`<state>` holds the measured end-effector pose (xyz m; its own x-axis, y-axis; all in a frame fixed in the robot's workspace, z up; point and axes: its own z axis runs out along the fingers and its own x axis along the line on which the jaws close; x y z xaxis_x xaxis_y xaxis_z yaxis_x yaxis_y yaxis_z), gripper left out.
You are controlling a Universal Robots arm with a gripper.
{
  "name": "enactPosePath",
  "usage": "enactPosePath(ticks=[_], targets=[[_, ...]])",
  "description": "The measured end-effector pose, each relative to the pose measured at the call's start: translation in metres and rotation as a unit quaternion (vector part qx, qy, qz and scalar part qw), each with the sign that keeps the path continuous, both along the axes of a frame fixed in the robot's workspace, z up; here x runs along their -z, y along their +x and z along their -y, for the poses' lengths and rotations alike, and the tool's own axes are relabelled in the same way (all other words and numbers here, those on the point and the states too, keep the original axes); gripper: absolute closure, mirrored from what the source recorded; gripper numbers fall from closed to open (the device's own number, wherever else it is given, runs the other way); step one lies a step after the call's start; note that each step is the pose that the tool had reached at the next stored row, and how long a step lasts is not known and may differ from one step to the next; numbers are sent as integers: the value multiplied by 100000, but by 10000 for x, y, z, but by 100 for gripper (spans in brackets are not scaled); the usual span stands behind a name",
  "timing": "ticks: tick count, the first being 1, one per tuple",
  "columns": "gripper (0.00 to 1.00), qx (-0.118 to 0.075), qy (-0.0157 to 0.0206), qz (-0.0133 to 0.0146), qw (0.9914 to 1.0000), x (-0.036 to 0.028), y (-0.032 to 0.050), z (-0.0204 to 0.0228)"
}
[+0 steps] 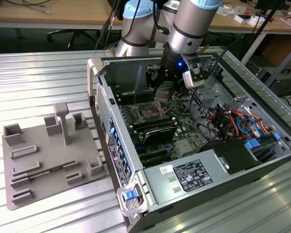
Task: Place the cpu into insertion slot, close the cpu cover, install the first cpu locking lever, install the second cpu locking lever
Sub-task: 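Place the cpu into insertion slot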
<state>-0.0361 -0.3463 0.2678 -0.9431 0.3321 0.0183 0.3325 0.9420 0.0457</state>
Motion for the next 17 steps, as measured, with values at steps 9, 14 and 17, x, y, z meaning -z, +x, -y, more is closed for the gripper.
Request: enactPosePath(ticks=[9,14,17], targets=[[45,543,-2,-1,99999,0,0,0],[45,946,0,-1,99996,1,0,0],[45,1219,-2,-2,99993,1,0,0]])
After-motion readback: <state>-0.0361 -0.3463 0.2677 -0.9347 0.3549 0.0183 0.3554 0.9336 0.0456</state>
